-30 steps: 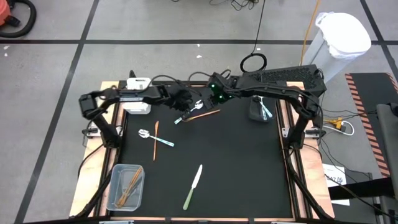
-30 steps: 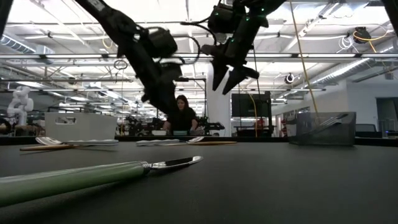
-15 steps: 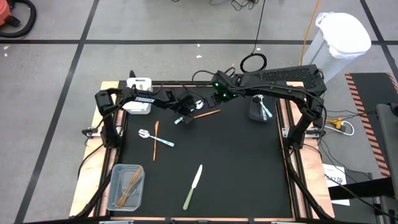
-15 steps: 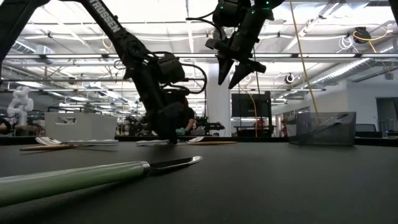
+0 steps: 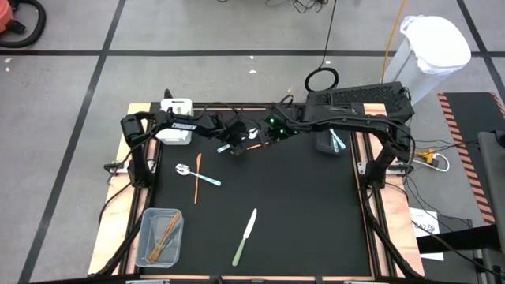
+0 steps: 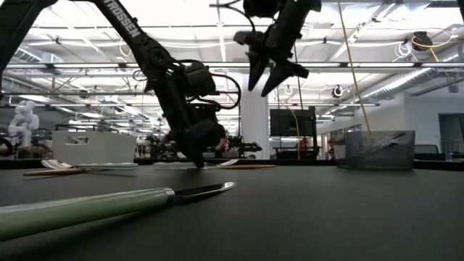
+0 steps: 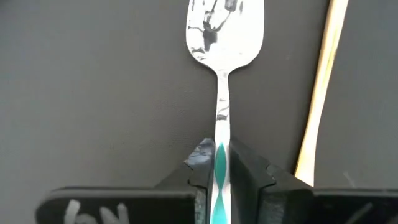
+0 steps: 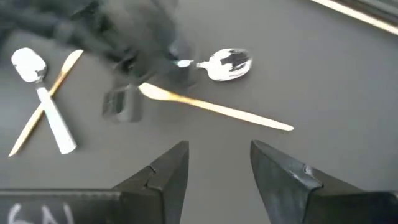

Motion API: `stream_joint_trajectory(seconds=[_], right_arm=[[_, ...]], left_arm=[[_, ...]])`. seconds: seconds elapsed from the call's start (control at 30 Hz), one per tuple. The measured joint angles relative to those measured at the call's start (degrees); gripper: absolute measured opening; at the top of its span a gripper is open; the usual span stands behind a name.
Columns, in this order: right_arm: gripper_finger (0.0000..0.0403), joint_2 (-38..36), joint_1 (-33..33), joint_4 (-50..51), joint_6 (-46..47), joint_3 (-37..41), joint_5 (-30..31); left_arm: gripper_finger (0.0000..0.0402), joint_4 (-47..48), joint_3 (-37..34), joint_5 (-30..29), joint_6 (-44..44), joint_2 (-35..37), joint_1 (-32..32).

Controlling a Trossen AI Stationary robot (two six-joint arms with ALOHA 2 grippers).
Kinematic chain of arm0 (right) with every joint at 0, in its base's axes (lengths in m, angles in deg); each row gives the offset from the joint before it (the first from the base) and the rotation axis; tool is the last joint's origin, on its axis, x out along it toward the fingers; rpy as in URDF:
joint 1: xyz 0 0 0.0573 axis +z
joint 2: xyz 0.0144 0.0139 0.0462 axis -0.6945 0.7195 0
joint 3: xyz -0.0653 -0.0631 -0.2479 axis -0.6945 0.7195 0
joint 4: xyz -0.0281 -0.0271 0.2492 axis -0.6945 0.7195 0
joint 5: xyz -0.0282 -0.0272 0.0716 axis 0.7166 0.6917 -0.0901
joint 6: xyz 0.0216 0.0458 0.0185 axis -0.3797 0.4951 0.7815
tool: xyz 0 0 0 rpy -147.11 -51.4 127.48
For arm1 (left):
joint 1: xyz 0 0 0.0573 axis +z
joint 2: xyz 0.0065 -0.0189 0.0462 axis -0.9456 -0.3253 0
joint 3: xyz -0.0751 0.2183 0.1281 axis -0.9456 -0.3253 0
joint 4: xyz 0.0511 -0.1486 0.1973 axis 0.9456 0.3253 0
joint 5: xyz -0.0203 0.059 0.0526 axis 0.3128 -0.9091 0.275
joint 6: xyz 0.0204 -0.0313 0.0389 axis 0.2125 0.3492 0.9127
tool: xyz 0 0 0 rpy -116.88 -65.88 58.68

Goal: Sort silverware by color (type)
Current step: Put the blue spoon into the black bin

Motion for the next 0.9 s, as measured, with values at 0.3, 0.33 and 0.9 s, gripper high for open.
stream_joint_trajectory(seconds=[0.3, 0.33, 0.9], right_arm=[[0.0169, -9.08, 7.69, 4.86, 2.51, 0.03, 14.78], [0.0169, -10.47, 8.35, 6.94, 3.86, 0.03, 18.13], [0.0169, -33.95, 16.27, -26.8, -5.24, 25.23, 17.91]], left_arm=[[0.002, 0.11, 0.31, 9.52, 4.01, 9.62, 1.47], [0.002, -1.21, 0.32, 11.73, 5.46, 11.16, 1.45], [0.0032, -27.41, 0.48, 50.49, 4.88, 21.48, -0.12]])
